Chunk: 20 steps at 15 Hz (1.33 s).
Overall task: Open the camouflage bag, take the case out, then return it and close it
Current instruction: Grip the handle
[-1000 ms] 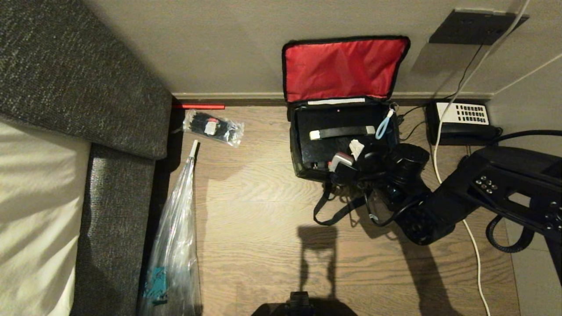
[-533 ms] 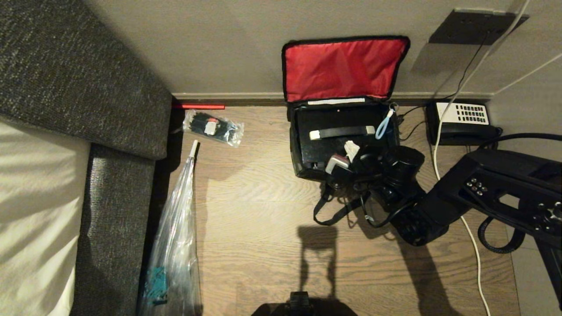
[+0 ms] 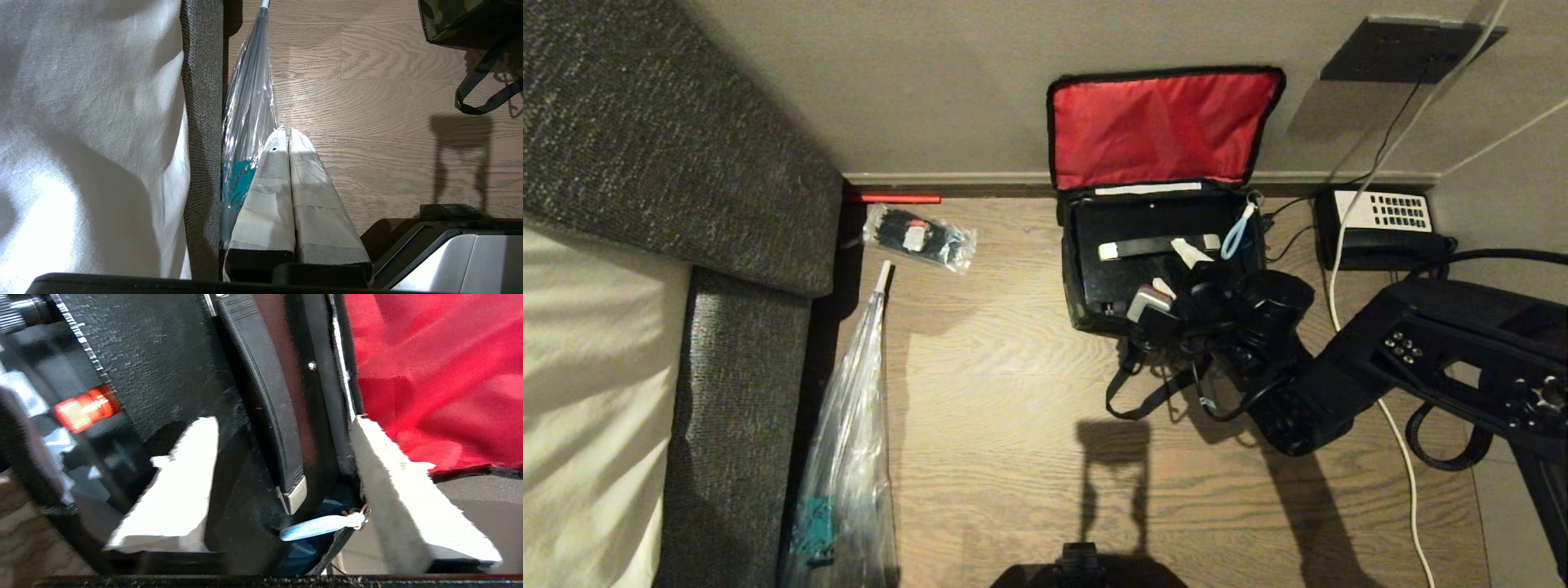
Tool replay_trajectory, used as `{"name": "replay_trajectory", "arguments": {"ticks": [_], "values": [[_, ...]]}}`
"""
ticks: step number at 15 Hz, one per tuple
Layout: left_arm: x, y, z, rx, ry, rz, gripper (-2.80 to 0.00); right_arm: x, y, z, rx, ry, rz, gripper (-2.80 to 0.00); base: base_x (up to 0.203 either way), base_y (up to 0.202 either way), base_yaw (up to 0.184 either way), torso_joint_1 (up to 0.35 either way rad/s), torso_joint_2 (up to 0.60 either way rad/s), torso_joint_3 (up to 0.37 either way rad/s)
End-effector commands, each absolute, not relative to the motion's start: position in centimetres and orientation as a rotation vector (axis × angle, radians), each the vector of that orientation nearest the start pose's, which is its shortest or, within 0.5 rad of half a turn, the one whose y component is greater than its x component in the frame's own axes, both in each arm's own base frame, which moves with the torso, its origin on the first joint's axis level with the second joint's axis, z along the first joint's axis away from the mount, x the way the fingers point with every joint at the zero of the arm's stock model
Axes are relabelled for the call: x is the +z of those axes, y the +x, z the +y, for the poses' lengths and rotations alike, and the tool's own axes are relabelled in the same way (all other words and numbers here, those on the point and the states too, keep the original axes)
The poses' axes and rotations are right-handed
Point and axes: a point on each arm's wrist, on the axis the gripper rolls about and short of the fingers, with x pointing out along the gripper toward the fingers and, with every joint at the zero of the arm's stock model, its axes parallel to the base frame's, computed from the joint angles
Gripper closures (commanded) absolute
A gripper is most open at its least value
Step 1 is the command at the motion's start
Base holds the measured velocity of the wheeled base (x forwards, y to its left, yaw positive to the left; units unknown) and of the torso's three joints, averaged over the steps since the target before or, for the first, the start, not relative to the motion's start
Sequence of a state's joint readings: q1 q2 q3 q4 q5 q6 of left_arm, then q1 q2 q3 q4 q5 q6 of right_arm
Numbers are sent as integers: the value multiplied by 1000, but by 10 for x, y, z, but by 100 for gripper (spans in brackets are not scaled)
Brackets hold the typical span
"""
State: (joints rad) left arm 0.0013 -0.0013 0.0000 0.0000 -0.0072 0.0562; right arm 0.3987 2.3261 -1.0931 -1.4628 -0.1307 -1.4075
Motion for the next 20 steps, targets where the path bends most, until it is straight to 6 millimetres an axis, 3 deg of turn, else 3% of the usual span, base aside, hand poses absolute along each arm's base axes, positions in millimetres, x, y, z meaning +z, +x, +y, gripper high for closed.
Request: {"name": "replay_trajectory", "arguments": {"ticks": [1,20], "values": [[75,-23,0,-6,57,1,0,102,403,167,50,-1335,-380,-280,0,0,0,0,0,0],[75,-23,0,-6,57,1,0,91,442,168,-94,-1439,-471,-280,0,0,0,0,0,0]]}}
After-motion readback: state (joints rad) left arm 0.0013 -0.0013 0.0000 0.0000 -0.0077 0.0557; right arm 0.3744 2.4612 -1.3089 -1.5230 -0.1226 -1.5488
